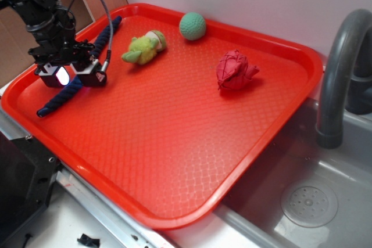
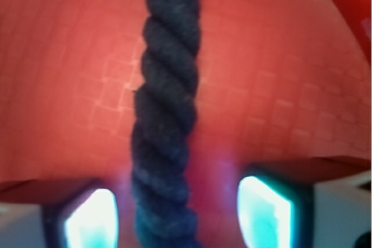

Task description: Grab the blue rope.

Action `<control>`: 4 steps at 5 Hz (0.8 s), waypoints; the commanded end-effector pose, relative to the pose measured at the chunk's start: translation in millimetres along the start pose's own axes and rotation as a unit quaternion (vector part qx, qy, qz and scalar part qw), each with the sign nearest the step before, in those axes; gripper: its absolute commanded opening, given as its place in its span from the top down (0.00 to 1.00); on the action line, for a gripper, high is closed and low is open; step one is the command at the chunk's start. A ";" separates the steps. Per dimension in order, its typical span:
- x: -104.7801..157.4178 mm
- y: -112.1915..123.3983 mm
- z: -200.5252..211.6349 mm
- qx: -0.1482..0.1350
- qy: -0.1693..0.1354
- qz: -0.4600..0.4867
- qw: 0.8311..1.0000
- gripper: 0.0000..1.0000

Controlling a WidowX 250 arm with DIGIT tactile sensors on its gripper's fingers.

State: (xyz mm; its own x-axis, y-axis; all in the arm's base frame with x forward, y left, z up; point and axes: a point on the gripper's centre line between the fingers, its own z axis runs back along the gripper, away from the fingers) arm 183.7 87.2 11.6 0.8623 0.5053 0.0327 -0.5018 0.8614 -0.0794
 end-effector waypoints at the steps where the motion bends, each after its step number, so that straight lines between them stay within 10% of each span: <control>1: -6.1 6.1 -8.3 0.010 0.022 0.014 1.000 1.00; 2: -0.6 -14.1 32.0 0.044 0.012 -0.023 0.999 1.00; 4: -21.1 -61.6 129.9 0.014 -0.026 -0.076 0.997 1.00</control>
State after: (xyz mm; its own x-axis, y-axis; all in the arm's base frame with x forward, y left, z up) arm 188.3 25.4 136.7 0.9314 0.3596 0.0565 -0.3580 0.9330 -0.0361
